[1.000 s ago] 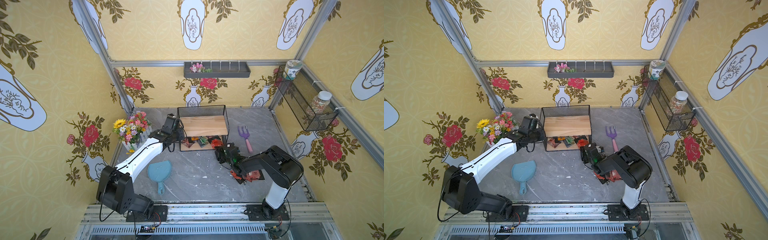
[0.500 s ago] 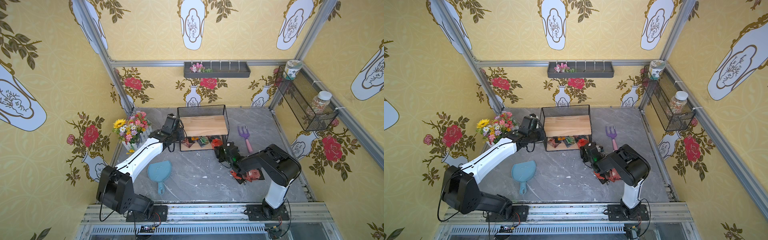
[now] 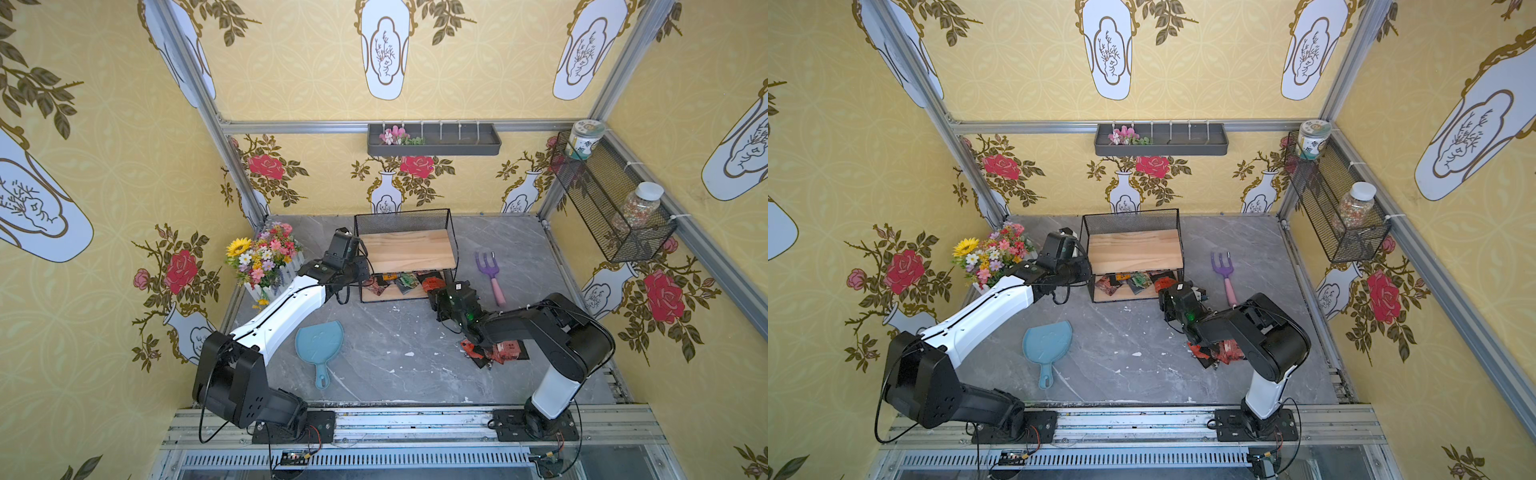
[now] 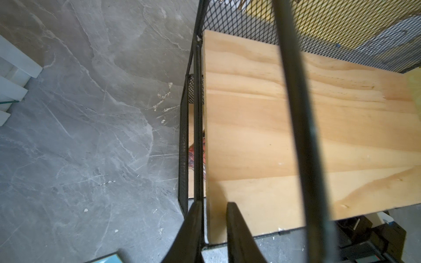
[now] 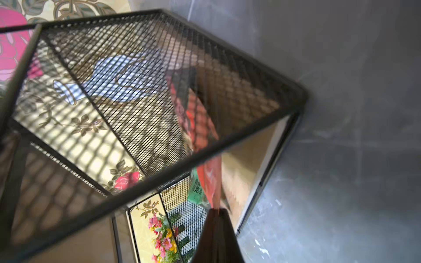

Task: Remove the tea bags from the shelf
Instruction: Pick up the tea bag from the shelf.

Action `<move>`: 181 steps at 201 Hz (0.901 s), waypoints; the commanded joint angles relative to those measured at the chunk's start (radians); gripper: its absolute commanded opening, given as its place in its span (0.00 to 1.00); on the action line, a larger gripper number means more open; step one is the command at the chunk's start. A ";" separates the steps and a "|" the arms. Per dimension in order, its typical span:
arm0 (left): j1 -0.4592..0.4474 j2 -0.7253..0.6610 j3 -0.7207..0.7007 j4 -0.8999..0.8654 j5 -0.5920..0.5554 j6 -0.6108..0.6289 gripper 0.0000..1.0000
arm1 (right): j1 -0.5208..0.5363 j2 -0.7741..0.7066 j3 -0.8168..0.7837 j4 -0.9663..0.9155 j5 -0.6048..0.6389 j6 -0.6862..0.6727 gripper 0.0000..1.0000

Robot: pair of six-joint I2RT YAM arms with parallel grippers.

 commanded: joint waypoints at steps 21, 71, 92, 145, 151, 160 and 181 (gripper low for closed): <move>0.000 0.001 -0.004 -0.031 0.024 -0.003 0.24 | 0.009 -0.066 0.018 -0.064 0.001 -0.034 0.00; 0.000 -0.002 -0.005 -0.032 0.023 -0.002 0.24 | 0.016 -0.095 0.012 -0.056 -0.017 -0.056 0.00; -0.001 -0.001 -0.006 -0.032 0.021 -0.002 0.24 | 0.012 -0.091 0.021 -0.042 -0.037 -0.068 0.00; -0.001 0.005 0.001 -0.031 0.018 -0.001 0.24 | 0.013 -0.132 0.037 -0.115 -0.133 -0.114 0.00; 0.000 0.007 0.002 -0.032 0.020 -0.001 0.24 | 0.013 -0.142 0.037 -0.134 -0.152 -0.122 0.00; -0.001 0.008 0.001 -0.031 0.019 -0.001 0.24 | 0.013 -0.159 0.042 -0.171 -0.184 -0.133 0.00; -0.001 0.011 0.007 -0.031 0.021 -0.002 0.24 | 0.015 -0.217 0.052 -0.329 -0.265 -0.187 0.00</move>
